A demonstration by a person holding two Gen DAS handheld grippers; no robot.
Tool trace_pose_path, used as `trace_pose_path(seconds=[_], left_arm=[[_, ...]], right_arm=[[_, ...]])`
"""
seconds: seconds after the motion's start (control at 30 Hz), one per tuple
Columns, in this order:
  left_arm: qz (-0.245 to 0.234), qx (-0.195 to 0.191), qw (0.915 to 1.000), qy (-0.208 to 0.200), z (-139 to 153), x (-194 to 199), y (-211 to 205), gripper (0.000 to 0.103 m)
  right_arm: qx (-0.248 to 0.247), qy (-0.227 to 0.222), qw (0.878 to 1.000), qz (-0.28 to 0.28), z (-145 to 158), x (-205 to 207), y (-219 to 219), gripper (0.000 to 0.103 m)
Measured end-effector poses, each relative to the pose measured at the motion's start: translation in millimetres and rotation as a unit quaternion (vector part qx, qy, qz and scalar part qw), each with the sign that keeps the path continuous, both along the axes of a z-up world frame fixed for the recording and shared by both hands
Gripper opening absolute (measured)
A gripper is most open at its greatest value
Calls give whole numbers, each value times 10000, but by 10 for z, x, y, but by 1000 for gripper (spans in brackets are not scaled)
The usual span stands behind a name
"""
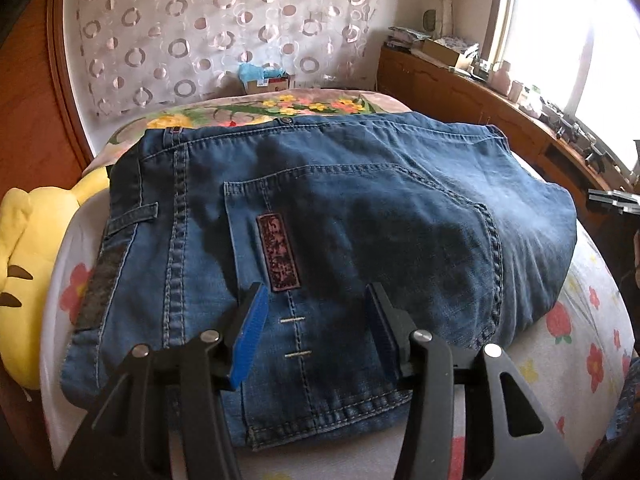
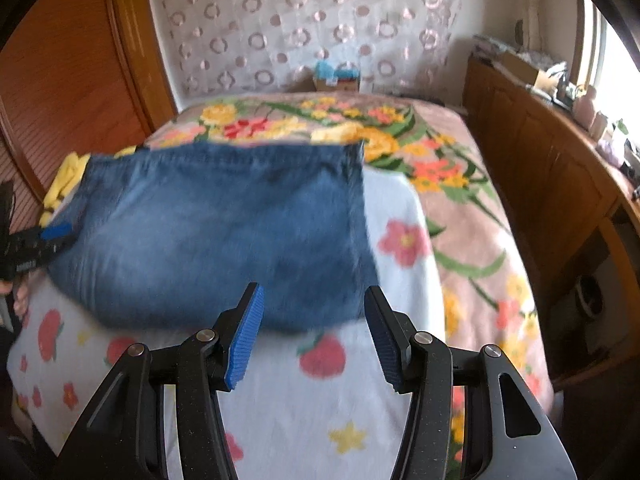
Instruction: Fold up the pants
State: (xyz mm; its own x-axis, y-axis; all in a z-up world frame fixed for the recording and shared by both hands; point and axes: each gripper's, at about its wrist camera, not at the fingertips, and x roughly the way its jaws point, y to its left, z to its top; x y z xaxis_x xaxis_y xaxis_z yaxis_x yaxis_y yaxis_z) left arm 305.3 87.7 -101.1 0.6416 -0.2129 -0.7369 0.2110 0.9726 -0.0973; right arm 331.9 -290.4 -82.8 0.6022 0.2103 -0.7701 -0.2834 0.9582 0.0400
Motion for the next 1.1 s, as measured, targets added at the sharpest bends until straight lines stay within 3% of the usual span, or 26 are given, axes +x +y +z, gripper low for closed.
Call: trace_pose_path(seconds=[0.23, 0.5, 0.63, 0.77, 0.87, 1.1], left_arm=[[-20, 62, 10000, -9, -69, -8, 5, 52], [-6, 20, 10000, 8, -91, -6, 14, 52], [-6, 26, 10000, 8, -90, -6, 16, 53], [-7, 7, 10000, 9, -88, -5, 13, 53], [-12, -40, 10000, 18, -105, -1, 22, 53], [-12, 16, 10000, 13, -119, 1, 28, 53]], right_arm=[[42, 224, 9997, -2, -245, 1, 7, 48], [9, 381, 9992, 151, -377, 188, 144, 33], [-34, 354, 9990, 274, -385, 194, 192, 13], [-142, 168, 9995, 210, -292, 146, 140, 3], [-379, -129, 9991, -150, -133, 82, -5, 3], [-299, 29, 9987, -422, -221, 117, -120, 3]])
